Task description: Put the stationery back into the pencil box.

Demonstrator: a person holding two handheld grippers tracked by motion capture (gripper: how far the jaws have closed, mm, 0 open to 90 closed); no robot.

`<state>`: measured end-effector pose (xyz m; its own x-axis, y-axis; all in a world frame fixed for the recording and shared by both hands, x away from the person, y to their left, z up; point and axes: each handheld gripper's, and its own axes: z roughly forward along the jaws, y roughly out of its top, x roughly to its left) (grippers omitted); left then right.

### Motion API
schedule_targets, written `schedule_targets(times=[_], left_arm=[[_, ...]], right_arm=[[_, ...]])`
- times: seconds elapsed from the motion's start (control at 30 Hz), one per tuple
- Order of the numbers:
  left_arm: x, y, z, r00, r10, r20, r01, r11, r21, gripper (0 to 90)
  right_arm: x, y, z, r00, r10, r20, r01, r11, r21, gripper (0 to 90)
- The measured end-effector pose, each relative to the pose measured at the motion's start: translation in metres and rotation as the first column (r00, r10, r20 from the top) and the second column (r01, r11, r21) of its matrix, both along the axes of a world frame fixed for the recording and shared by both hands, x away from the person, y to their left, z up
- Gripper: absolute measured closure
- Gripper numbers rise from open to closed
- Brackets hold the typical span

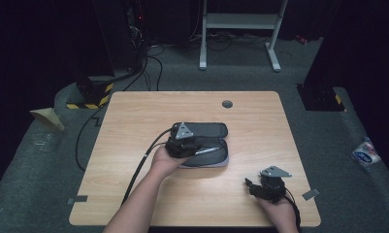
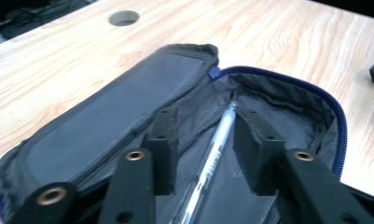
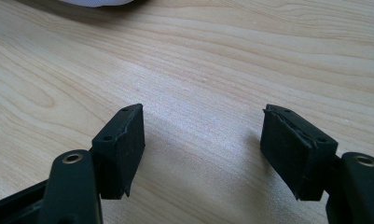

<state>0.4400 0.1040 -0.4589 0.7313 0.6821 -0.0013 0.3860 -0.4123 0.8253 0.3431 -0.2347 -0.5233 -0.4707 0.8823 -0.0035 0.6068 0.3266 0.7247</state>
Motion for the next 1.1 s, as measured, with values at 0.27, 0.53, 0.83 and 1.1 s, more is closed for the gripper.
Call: schedule_targets(times=[0.27,0.53,0.83,1.1], left_arm=[[-0.016,0.032,-0.004,0.9973,0.058,-0.044,-0.062,0.9948,-0.081,45.5],[-0.038,0.074,-0.013,0.9898,0.128,-0.062,-0.134,0.9845,-0.113,38.0],[-0.067,0.127,-0.038,0.9591,0.267,-0.095,-0.270,0.9626,-0.023,23.6],[-0.107,0.154,-0.057,0.9360,0.339,-0.096,-0.328,0.9381,0.111,13.3]], right_arm=[[0.000,0.000,0.000,1.0000,0.000,-0.001,0.000,1.000,-0.001,30.4],[0.000,0.000,0.000,1.0000,0.000,0.000,0.000,1.000,-0.004,30.5],[0.000,0.000,0.000,1.0000,0.000,0.000,0.000,1.000,-0.004,30.5],[-0.001,0.000,0.000,1.0000,0.001,0.001,-0.001,1.000,-0.004,30.5]])
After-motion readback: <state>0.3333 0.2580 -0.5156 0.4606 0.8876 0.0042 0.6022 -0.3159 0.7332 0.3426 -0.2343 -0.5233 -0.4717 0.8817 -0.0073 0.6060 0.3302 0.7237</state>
